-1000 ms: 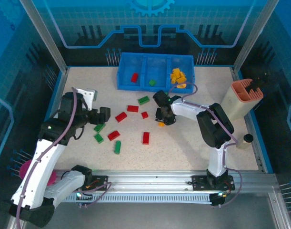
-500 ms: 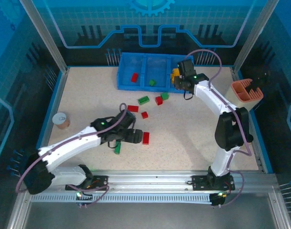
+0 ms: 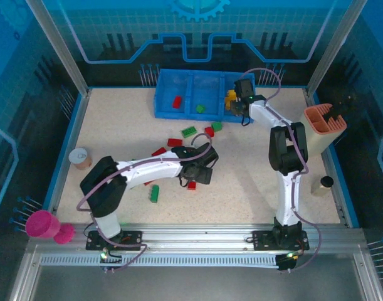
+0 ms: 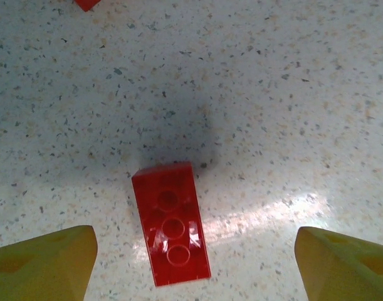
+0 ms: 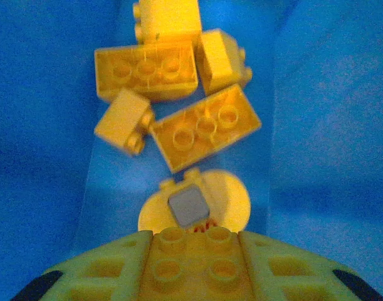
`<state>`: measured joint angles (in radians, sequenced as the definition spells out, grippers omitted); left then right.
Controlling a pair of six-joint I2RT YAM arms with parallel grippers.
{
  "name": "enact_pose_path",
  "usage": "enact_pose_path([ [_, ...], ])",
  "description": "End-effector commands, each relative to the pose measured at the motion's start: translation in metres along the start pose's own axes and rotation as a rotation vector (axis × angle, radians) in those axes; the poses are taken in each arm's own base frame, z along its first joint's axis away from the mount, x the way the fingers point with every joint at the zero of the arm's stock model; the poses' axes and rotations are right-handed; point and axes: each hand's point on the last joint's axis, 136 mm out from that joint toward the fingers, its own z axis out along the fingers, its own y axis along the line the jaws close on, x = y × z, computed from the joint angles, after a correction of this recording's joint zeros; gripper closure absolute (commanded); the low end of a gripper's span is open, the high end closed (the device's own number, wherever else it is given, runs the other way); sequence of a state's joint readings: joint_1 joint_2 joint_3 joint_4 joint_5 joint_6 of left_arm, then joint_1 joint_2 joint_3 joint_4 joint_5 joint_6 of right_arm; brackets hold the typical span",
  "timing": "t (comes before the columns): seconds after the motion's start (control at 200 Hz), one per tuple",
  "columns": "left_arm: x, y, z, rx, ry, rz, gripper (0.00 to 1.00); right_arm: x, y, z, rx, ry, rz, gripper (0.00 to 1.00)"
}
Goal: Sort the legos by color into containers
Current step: Place the lego in the container, then pick up the lego from the center of the table.
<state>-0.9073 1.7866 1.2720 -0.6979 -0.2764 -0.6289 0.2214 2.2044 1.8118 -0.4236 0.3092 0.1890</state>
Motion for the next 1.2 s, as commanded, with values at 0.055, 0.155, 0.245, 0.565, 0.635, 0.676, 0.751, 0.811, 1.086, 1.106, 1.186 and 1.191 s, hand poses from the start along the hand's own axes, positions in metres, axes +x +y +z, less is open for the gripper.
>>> enact_pose_path([
  [0.055,0.006,0.009,0.01,-0.089,0.06,0.021,0.18,-0.029,0.007,0.005,-0.049,-0.071,-0.022,0.65],
  [0.155,0.013,0.012,0.017,-0.097,0.09,0.003,0.19,-0.033,0.01,0.005,-0.066,-0.08,-0.022,0.57],
  [0.245,0.018,0.015,0.023,-0.092,0.112,-0.023,0.22,-0.038,0.012,0.0,-0.071,-0.094,-0.026,0.46],
  [0.565,0.04,0.011,0.054,-0.017,0.224,-0.087,0.36,-0.062,0.014,-0.042,-0.093,-0.2,-0.037,0.22],
  [0.635,0.046,0.012,0.059,-0.011,0.24,-0.093,0.46,-0.066,0.012,-0.051,-0.093,-0.218,-0.036,0.23],
  [0.676,0.047,0.012,0.06,-0.006,0.243,-0.095,0.53,-0.069,0.011,-0.057,-0.093,-0.227,-0.036,0.22],
  [0.751,0.048,0.011,0.061,-0.001,0.251,-0.094,0.61,-0.07,0.009,-0.065,-0.092,-0.237,-0.038,0.22],
  [0.811,0.048,0.013,0.06,0.001,0.254,-0.092,0.65,-0.071,0.009,-0.073,-0.098,-0.245,-0.038,0.21],
  [1.086,-0.05,0.057,-0.007,0.005,-0.001,-0.099,0.74,-0.024,0.031,-0.092,-0.242,-0.173,-0.029,0.23],
  [1.106,-0.062,0.061,-0.015,0.007,-0.031,-0.097,0.74,-0.018,0.033,-0.093,-0.253,-0.164,-0.025,0.23],
  [1.186,-0.109,0.077,-0.045,0.014,-0.154,-0.094,0.74,0.003,0.042,-0.097,-0.282,-0.128,-0.009,0.25],
  [1.191,-0.112,0.078,-0.047,0.014,-0.162,-0.094,0.74,0.003,0.043,-0.098,-0.283,-0.129,-0.008,0.25],
])
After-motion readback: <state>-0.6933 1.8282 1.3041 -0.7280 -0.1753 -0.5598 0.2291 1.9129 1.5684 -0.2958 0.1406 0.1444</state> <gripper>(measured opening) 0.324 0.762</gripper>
